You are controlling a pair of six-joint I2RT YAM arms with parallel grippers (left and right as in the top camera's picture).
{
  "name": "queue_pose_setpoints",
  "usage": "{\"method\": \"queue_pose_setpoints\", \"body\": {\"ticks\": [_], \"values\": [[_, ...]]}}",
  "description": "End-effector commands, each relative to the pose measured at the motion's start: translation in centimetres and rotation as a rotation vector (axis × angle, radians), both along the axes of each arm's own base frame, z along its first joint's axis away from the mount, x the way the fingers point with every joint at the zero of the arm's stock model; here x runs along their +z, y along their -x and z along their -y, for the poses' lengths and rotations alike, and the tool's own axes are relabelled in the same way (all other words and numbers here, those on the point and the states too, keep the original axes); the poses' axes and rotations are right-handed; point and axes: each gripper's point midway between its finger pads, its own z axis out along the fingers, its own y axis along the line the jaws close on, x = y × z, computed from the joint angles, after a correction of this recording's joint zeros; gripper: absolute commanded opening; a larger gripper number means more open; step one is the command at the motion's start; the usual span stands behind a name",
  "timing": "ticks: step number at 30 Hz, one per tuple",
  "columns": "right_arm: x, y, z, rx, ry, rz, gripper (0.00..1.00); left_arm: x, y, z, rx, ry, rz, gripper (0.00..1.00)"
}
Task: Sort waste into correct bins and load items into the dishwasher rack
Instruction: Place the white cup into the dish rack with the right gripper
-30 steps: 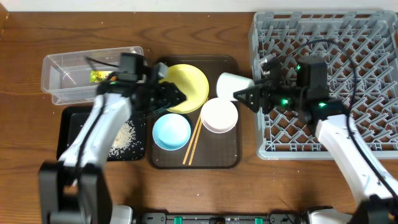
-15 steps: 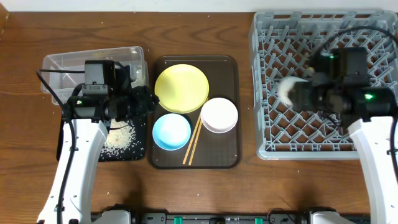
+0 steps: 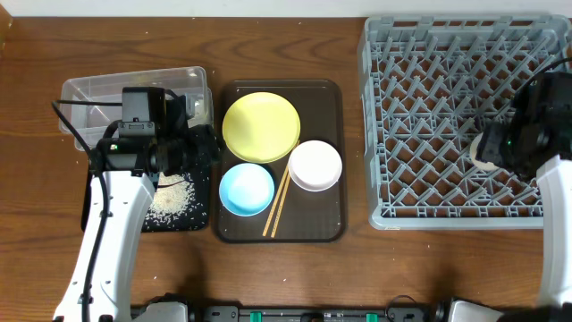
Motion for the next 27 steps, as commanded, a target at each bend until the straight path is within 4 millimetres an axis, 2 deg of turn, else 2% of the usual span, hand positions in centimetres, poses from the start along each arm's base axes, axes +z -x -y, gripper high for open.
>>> {"method": "queue_pose_setpoints", "body": {"ticks": [1, 9, 11, 13, 16, 20, 21, 23, 27], "values": [[-1.7, 0.1, 0.7, -0.03, -0.004, -0.064, 0.01, 0.3, 0.0, -0.2, -0.006, -0.015, 0.014, 0.53], [-5.9, 0.4, 0.5, -0.028, -0.046, -0.226, 0.01, 0.3, 0.0, -0.3, -0.006, -0.015, 0.011, 0.53], [-6.9, 0.5, 0.4, -0.027, -0.058, -0.262, 0.06, 0.3, 0.0, -0.3, -0.006, -0.015, 0.011, 0.53], [-7.5, 0.6, 0.4, -0.027, -0.065, -0.286, 0.24, 0.3, 0.0, -0.3, -0.006, -0.015, 0.011, 0.53], [-8.1, 0.4, 0.0, -0.021, -0.092, -0.296, 0.59, 0.3, 0.0, -0.3, -0.006, -0.015, 0.011, 0.53], [-7.9, 0.3, -0.1, -0.018, -0.099, -0.285, 0.74, 0.3, 0.0, -0.3, -0.006, -0.015, 0.011, 0.53], [-7.7, 0.3, -0.2, -0.018, -0.101, -0.279, 0.78, 0.3, 0.1, -0.3, -0.006, -0.015, 0.011, 0.57], [-7.2, 0.1, -0.5, -0.013, -0.116, -0.258, 0.87, 0.3, 0.1, -0.3, -0.006, -0.015, 0.01, 0.59], [-4.8, -0.9, -1.8, 0.054, -0.169, -0.161, 0.98, 0.3, 0.1, -0.3, -0.006, -0.015, 0.01, 0.63]]}}
